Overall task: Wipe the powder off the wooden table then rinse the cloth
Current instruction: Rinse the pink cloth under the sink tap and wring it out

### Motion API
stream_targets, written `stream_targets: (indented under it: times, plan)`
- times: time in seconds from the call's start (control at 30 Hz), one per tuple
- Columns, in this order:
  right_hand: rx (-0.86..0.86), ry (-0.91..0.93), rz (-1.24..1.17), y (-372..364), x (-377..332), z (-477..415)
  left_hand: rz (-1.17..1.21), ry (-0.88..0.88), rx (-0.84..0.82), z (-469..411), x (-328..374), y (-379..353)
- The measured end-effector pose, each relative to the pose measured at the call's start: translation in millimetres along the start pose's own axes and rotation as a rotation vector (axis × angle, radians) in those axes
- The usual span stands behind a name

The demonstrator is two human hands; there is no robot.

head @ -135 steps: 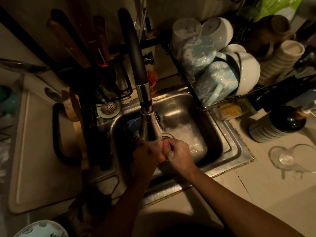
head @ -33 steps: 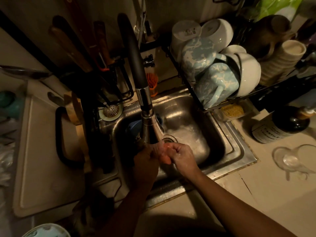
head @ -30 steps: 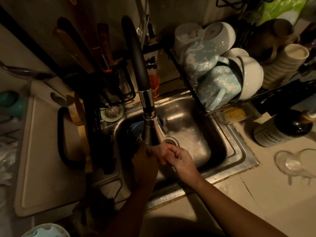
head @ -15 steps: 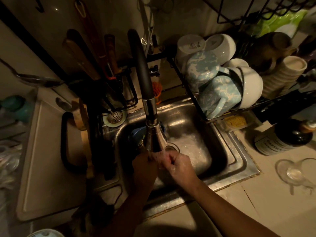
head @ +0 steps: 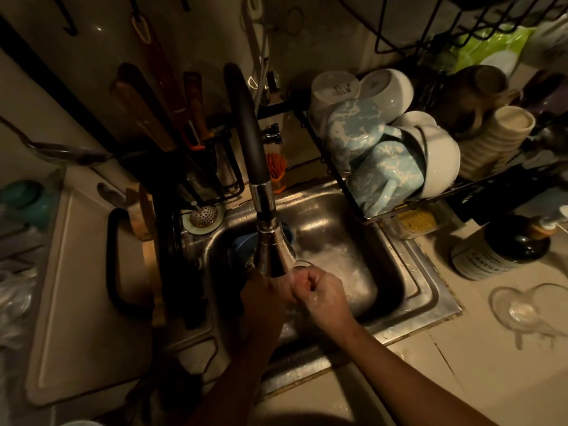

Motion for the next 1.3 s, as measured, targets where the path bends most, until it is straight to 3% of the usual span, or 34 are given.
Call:
stream_targets:
  times: [0.13, 0.3, 0.47, 0.6, 0.67, 0.73, 0.83, 1.03, 1.1, 1.17, 1.23, 1.3]
  plan:
    - [0.120, -0.059, -0.106, 7.2, 5.0, -6.1, 0.024, -0.033, 0.012, 4.6, -7.7, -6.7]
    - [-0.048, -0.051, -0.102, -5.7, -3.0, 4.0, 0.044, -0.036, 0.073, -7.3, -1.7, 6.8]
    - [0.031, -0.115, -0.296, 2.2, 12.2, -1.6, 0.429, -0.098, -0.181, 18.1, 8.0, 4.3]
    - [-0.092, -0.227, -0.716, -9.0, 16.7, 19.8, 0.661, -0.086, -0.169, 4.7, 15.1, 9.7]
    - [-0.115, -0.228, -0.792, -7.8, 18.0, 23.7, 0.714, -0.045, -0.172, 5.2, 17.3, 9.9]
    - [-0.031, -0.186, -0.782, 1.0, 18.8, 17.5, 0.756, -0.017, -0.249, 11.3, 14.4, 3.4]
    - [0.033, -0.155, -0.703, 5.0, 16.5, 10.7, 0.721, -0.049, -0.290, 16.7, 15.1, -0.3]
    - [-0.103, -0.168, -0.517, 2.7, 4.4, 9.6, 0.651, 0.101, -0.173, -8.2, 2.6, 4.7]
    - [-0.205, -0.238, -0.654, 7.6, -2.5, 0.9, 0.582, 0.090, -0.230, -8.9, 6.4, 5.8]
    - [-0.306, -0.290, -0.812, 10.7, -13.7, -3.6, 0.414, 0.123, -0.408, -0.8, 19.6, 11.0]
    - [-0.270, -0.233, -0.864, 13.6, -21.7, -11.1, 0.221, 0.181, -0.504, -12.2, 33.4, 22.3]
    - [-0.232, -0.237, -0.902, 13.3, -24.3, -15.6, 0.413, 0.050, -0.473, -41.3, 65.6, 37.1]
Point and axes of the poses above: each hand's wrist, its own z-axis away from the middle knuckle, its own y-axis out of the back of the hand, x = y × z, the point moved 4 cm from there along -z, towards the middle knuckle, and after that the axes turned 4 degrees about -x, right-handed, at the moved point
